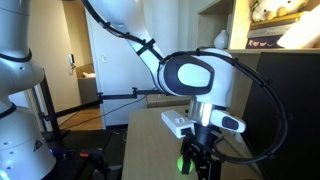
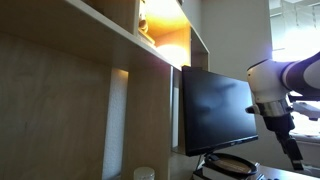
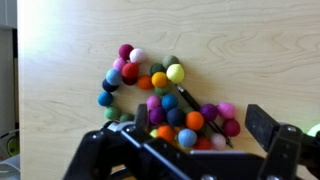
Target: Move the golf ball to the left side of the table
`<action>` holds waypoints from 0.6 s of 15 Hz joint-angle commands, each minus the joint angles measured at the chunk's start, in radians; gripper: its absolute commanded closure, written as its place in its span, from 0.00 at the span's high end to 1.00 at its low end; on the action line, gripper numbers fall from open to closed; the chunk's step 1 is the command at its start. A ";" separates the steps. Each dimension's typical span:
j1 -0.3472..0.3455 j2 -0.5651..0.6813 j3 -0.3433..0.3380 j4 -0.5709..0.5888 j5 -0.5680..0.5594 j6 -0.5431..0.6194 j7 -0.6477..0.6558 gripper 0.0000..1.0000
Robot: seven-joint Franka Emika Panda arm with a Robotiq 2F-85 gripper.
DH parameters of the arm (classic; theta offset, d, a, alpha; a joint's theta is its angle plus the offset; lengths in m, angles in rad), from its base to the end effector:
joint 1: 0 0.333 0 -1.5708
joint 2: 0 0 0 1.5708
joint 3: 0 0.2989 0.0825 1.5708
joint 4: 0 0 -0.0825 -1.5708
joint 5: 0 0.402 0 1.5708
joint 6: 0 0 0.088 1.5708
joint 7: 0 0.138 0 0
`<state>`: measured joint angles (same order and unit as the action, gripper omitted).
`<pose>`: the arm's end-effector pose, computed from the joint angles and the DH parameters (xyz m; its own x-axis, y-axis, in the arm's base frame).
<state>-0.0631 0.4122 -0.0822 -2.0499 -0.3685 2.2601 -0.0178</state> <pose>0.5647 -0.1027 0.1636 0.9654 0.1057 -0.2382 0.1668 -0.9530 0.2531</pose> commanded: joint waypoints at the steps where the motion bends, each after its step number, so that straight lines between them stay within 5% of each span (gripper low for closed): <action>1: 0.017 0.025 -0.006 0.006 0.000 0.015 0.002 1.00; 9: 0.065 0.146 -0.016 0.035 -0.050 0.030 0.015 1.00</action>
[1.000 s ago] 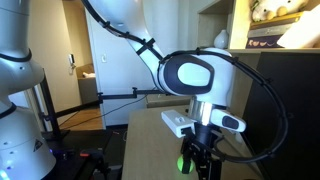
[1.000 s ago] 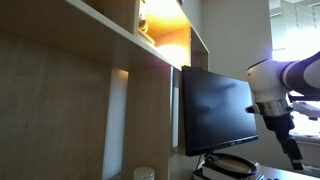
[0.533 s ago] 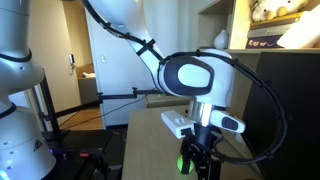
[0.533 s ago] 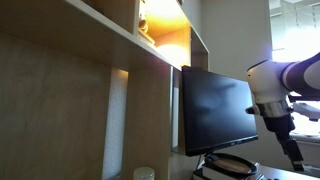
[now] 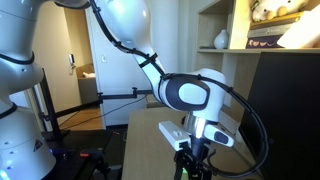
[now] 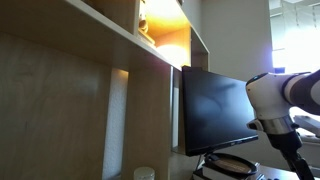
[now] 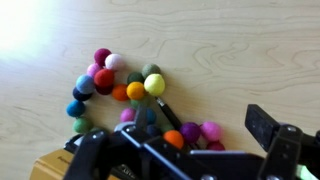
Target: Move the golf ball to the left side of the table
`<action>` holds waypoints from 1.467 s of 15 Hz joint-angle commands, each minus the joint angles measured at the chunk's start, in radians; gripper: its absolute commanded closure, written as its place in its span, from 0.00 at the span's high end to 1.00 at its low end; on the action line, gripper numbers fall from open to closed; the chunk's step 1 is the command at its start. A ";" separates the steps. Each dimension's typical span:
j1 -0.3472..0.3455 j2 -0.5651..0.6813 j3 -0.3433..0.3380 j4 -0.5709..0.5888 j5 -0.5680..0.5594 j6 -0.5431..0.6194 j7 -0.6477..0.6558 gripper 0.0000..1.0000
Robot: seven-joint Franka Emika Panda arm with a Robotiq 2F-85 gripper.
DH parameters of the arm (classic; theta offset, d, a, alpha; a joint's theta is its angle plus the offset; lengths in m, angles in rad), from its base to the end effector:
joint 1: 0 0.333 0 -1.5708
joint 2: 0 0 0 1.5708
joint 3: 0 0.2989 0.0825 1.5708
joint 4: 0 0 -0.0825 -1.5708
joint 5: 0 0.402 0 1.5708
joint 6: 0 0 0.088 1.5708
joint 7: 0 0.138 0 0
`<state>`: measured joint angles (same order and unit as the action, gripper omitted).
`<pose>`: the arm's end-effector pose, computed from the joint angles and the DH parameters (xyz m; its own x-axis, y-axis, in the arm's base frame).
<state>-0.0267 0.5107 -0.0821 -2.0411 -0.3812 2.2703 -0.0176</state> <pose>0.5543 -0.0819 0.1119 0.9366 0.1521 -0.3158 0.2336 -0.9425 0.2389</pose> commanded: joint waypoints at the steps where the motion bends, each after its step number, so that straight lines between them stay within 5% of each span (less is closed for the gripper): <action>1: 0.036 0.063 -0.020 0.030 -0.051 0.029 0.022 1.00; 14: 0.116 0.133 -0.063 0.020 -0.186 0.259 0.070 1.00; 17: 0.108 0.133 -0.062 0.003 -0.159 0.370 0.063 1.00; 22: 0.104 0.142 -0.069 0.003 -0.107 0.378 0.049 1.00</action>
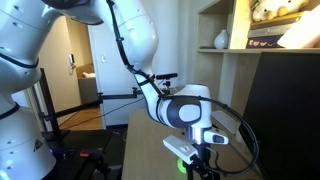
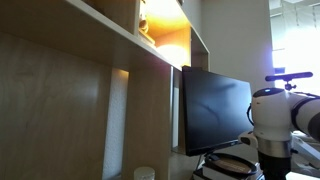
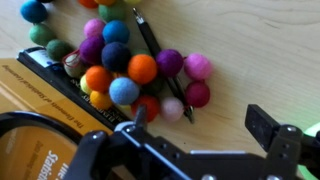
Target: Move the golf ball to the left side of the table
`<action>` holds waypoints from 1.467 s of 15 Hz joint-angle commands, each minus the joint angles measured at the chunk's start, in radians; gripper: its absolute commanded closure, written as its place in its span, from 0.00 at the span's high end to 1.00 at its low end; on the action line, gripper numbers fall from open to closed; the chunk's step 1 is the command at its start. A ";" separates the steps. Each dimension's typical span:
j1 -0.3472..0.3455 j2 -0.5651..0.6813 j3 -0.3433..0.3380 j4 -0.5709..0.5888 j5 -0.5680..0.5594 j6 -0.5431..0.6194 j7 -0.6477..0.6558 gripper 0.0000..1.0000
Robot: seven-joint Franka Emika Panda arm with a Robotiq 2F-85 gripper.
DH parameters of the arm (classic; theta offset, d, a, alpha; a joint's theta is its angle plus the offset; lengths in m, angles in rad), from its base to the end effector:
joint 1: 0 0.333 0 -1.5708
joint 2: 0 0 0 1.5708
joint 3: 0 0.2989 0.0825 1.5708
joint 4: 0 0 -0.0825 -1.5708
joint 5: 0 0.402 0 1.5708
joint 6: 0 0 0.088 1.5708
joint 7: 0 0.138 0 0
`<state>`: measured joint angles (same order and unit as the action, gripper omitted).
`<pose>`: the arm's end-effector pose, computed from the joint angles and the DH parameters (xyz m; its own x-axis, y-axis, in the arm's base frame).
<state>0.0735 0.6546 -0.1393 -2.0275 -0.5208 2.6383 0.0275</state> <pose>0.5805 -0.0398 0.0571 0.9217 0.3691 -0.1194 0.3879 -0.8720 0.2987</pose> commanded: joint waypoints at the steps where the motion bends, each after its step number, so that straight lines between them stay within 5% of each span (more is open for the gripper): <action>1: 0.003 0.000 -0.014 -0.010 0.044 0.005 0.007 1.00; 22: -0.005 -0.006 -0.016 0.007 0.132 -0.038 -0.008 1.00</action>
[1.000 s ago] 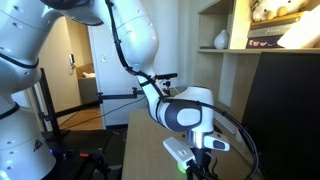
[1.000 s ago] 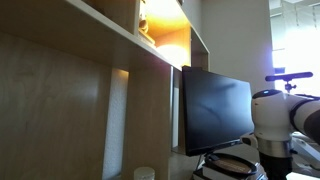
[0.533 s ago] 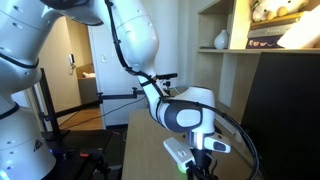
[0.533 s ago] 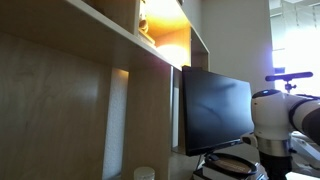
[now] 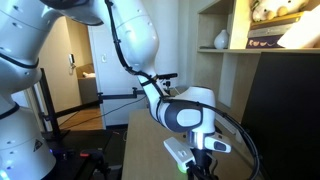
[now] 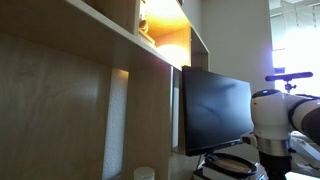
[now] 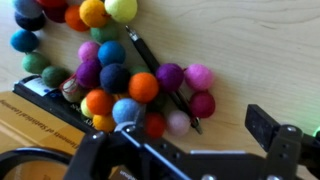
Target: Move the golf ball to the left side of the table
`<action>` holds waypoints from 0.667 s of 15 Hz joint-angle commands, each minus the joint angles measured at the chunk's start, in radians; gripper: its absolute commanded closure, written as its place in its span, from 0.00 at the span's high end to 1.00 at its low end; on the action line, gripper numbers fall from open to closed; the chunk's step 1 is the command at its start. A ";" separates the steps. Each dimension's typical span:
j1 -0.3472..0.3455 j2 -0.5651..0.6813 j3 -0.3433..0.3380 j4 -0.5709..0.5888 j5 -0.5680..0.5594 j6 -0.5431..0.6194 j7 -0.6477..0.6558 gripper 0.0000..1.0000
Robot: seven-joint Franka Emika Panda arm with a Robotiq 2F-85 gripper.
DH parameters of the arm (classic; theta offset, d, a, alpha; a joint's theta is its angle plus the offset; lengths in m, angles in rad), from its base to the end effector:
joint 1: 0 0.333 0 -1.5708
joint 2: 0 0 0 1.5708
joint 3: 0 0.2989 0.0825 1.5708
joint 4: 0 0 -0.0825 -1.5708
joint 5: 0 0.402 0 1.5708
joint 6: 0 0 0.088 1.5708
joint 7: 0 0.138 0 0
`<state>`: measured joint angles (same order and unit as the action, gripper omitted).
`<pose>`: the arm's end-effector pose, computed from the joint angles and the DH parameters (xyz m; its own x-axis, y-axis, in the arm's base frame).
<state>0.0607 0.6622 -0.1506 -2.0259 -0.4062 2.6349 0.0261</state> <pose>0.5782 -0.0557 0.0540 0.9607 0.2575 -0.1039 0.2762 -0.9247 0.2619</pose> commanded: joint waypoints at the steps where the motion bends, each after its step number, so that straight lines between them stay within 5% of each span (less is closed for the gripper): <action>1: 0.007 -0.015 -0.004 0.005 0.018 -0.035 -0.007 1.00; 10: 0.016 -0.020 -0.009 0.004 0.014 -0.041 0.005 1.00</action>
<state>0.0612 0.6621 -0.1508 -2.0223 -0.4061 2.6325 0.0262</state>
